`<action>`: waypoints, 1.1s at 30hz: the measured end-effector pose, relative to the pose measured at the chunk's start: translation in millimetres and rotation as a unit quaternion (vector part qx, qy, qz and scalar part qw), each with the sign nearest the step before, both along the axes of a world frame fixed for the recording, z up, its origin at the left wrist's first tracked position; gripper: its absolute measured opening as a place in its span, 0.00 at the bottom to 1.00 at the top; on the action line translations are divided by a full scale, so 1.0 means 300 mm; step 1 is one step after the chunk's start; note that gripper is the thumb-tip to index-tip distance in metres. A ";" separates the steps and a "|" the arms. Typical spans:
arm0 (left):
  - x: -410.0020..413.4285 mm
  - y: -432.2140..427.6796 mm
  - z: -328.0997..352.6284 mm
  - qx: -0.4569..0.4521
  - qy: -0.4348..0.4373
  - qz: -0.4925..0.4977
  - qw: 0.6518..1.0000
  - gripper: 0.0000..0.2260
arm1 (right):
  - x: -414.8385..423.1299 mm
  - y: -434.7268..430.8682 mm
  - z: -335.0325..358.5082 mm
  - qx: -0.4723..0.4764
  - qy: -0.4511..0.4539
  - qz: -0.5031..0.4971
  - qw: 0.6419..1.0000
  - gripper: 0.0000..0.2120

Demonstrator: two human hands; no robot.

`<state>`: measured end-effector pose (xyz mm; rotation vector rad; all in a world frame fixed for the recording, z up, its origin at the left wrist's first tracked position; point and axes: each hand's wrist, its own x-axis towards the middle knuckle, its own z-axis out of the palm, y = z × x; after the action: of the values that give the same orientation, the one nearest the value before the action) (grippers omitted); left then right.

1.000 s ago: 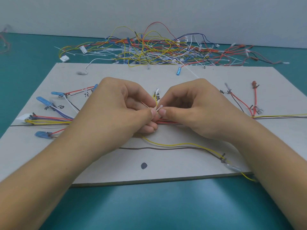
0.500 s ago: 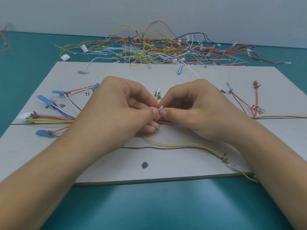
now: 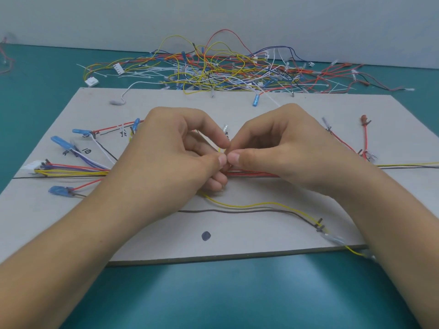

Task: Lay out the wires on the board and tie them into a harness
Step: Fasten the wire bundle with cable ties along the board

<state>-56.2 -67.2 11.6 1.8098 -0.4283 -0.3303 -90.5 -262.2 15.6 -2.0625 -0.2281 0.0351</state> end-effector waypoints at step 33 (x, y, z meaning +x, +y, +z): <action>0.018 0.016 0.000 0.174 -0.164 0.014 0.971 0.04 | -0.015 0.069 -0.003 -0.047 -0.064 -0.069 0.994 0.09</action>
<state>-50.8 -62.4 11.7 2.2234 -0.6020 -0.0863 -94.9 -241.4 14.6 -2.1715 -0.1654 -0.1738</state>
